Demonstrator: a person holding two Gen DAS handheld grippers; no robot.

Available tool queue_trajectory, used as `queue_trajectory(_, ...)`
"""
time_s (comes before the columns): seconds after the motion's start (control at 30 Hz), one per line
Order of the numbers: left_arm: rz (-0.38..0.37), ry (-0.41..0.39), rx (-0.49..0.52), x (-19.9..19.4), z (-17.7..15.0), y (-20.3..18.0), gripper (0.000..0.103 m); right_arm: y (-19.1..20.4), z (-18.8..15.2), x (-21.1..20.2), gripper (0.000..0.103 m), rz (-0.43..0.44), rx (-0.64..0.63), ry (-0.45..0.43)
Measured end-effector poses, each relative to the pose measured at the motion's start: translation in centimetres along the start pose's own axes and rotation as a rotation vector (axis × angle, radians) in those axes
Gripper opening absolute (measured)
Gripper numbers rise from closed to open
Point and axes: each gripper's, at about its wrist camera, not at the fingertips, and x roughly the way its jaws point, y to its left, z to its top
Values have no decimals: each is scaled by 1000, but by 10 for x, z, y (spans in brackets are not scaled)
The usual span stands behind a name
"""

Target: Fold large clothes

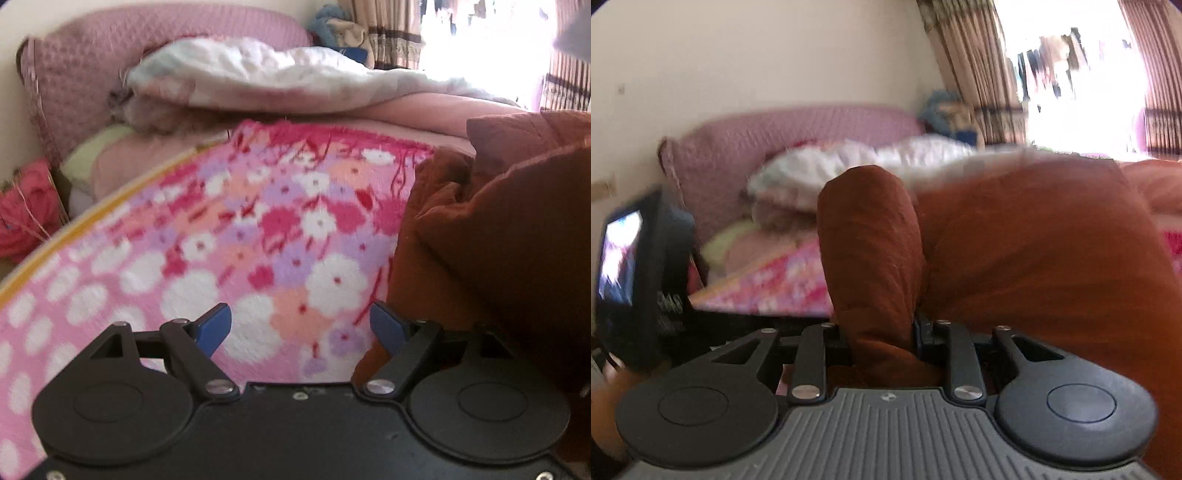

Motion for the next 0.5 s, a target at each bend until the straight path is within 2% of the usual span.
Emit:
queue_trajectory(0.07,-38,15,-50,5,-1,9,85,2,-4,1,30,-2,-17,8)
queue_trajectory(0.17,-53,24,-45,6,1,11,85,6,2,-4,30,-8,-22,17)
queue_trajectory(0.27,-70,23,-45,4,1,13,84,14,20,-12,30,6,-20,-33)
queue_trajectory(0.33,-82,30,-56,6,3,16,84,26,29,-12,30,0,-86,-49)
queue_trajectory(0.43,-90,40,-59,7,5,20,84,22,14,18,30,-22,-117,78)
queue_trajectory(0.5,-85,40,-67,8,5,23,84,20,-3,23,30,-34,-143,68)
